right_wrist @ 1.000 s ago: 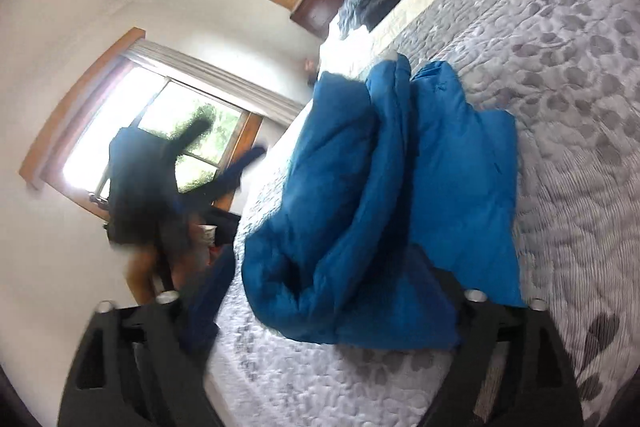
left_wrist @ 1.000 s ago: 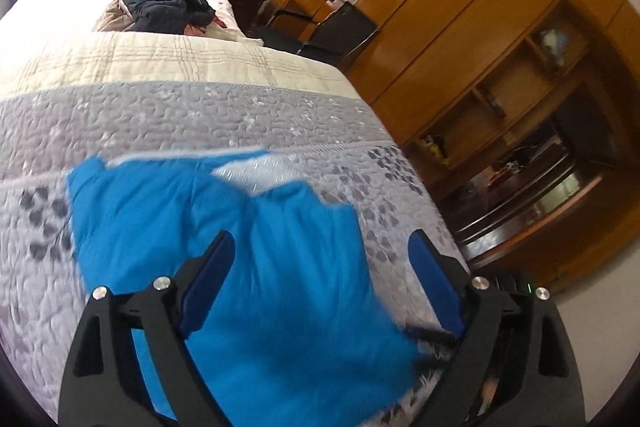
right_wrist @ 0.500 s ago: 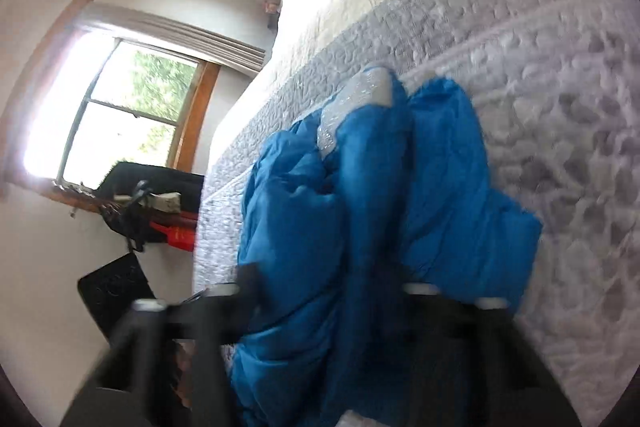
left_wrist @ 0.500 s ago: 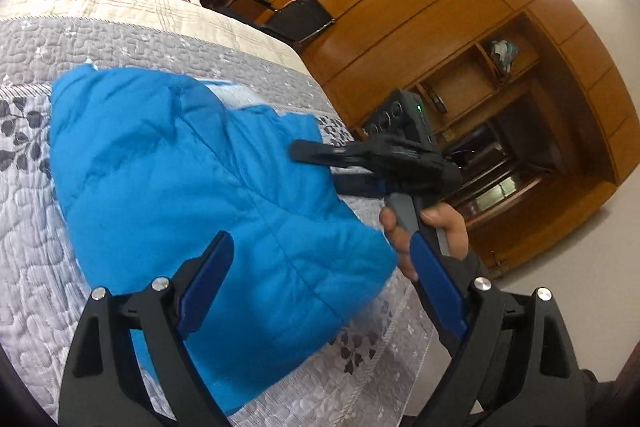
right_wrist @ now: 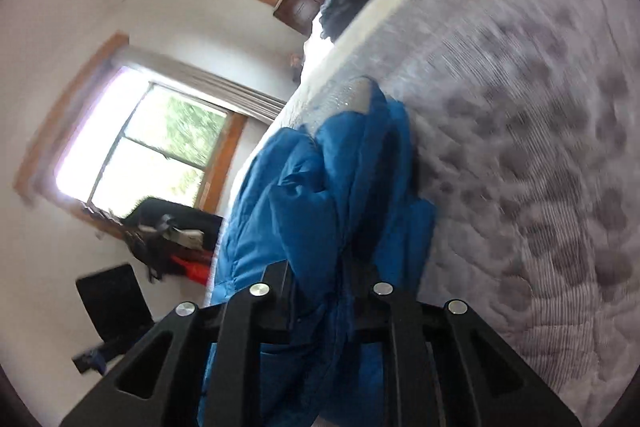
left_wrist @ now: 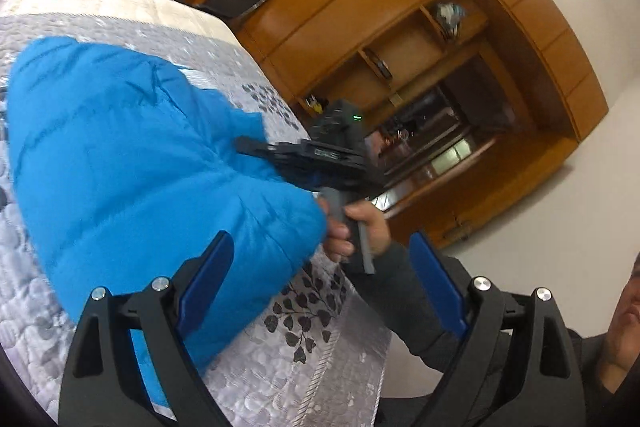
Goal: Fold large clothes
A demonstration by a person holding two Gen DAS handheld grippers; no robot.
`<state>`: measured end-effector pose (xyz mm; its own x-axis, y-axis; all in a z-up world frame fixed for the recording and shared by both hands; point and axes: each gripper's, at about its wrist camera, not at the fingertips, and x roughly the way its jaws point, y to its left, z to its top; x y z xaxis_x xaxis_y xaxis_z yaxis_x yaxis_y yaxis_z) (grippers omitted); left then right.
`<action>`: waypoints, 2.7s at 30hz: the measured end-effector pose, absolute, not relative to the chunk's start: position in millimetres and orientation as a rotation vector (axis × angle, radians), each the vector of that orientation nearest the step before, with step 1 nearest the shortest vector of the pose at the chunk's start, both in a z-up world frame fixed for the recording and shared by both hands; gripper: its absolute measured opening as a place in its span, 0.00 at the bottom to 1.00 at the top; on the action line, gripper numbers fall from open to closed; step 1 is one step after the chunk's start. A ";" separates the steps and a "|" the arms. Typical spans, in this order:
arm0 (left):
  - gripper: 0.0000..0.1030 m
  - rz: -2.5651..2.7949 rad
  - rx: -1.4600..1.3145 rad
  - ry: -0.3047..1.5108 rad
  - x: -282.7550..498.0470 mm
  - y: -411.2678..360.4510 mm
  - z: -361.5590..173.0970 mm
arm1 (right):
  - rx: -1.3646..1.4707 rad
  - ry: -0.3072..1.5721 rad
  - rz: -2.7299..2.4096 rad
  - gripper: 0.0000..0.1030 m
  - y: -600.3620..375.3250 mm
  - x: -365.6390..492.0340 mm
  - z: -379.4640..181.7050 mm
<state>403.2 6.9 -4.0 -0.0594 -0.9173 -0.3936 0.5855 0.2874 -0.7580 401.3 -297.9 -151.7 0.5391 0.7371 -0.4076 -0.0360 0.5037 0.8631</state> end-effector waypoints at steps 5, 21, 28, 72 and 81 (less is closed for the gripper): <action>0.83 -1.235 -0.385 1.083 408.0 -0.4 -29.7 | 0.976 0.905 0.561 0.20 -297.4 403.9 -178.0; 0.84 -1.242 -0.435 1.038 401.0 23.0 4.4 | 0.715 0.817 0.558 0.35 -289.9 356.8 -75.2; 0.83 -1.225 -0.420 1.140 403.7 -7.1 -35.0 | 0.394 0.889 0.524 0.25 -237.1 328.8 -93.8; 0.79 -0.995 -0.448 1.224 495.4 32.1 -48.4 | 0.557 1.000 0.497 0.00 -281.7 396.8 -125.8; 0.89 -1.141 -0.364 1.160 415.3 44.4 -31.4 | 0.551 0.881 0.614 0.11 -268.6 346.3 -87.7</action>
